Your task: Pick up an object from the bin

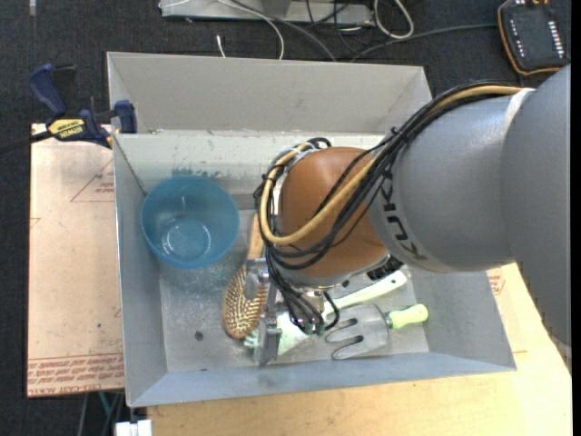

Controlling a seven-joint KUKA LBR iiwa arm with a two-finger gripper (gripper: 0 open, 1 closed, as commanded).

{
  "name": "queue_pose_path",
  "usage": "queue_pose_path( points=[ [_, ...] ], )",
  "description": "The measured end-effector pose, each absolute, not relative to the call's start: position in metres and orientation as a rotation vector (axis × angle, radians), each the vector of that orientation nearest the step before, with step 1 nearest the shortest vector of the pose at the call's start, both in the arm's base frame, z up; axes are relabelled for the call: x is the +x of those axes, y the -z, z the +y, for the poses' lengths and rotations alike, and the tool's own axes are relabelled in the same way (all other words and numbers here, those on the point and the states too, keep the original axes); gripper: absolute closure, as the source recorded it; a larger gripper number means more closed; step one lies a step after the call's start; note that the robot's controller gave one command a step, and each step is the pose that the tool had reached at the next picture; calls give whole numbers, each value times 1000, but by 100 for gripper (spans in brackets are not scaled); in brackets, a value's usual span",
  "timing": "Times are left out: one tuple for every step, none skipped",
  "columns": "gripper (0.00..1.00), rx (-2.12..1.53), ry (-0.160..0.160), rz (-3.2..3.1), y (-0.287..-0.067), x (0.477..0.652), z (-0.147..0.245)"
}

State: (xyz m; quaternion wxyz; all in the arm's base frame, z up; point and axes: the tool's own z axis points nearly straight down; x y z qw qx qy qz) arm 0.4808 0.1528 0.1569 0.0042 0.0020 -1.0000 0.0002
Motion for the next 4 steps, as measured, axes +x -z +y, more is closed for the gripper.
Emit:
queue_pose_path(
  points=[
    [0,-1,1,-3140,-161,483,152],
    [0,541,3,-3107,-72,496,80],
    [0,479,5,-3107,-140,488,76],
    [0,529,7,-3110,-79,494,81]
  ],
)
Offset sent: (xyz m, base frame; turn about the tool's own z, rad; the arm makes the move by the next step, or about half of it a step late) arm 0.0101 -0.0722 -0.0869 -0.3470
